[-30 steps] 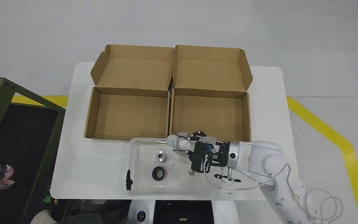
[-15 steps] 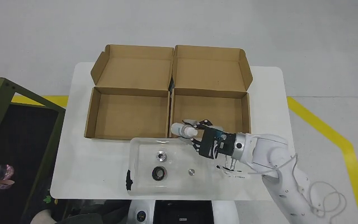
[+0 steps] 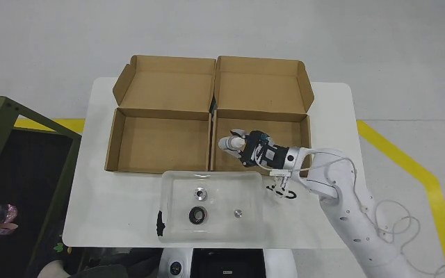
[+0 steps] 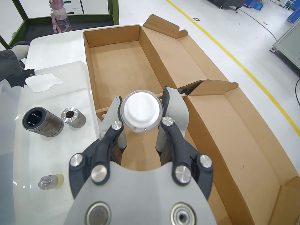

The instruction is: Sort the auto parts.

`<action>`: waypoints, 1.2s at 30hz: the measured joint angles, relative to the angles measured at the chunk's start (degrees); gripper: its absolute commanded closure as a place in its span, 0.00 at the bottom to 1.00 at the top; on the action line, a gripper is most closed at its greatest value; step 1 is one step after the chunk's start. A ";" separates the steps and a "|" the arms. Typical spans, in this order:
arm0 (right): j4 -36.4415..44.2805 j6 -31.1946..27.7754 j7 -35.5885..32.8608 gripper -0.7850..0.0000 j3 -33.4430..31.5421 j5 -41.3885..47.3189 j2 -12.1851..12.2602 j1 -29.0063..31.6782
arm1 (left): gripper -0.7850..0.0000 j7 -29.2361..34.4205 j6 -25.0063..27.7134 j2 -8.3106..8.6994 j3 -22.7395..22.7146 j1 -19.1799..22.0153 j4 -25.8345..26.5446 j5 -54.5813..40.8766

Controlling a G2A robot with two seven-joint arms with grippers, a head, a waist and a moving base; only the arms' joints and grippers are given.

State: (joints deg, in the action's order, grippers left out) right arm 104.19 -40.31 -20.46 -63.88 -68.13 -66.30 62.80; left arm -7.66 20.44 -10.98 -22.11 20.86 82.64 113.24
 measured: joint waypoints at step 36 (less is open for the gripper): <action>-23.94 5.17 -7.77 0.50 11.76 3.45 -3.89 -16.21 | 0.00 0.00 0.00 0.00 0.00 0.00 0.00 0.00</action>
State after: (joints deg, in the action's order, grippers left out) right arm 80.25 -35.14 -28.23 -52.12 -64.68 -70.19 46.59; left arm -7.66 20.44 -10.98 -22.11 20.86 82.64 113.24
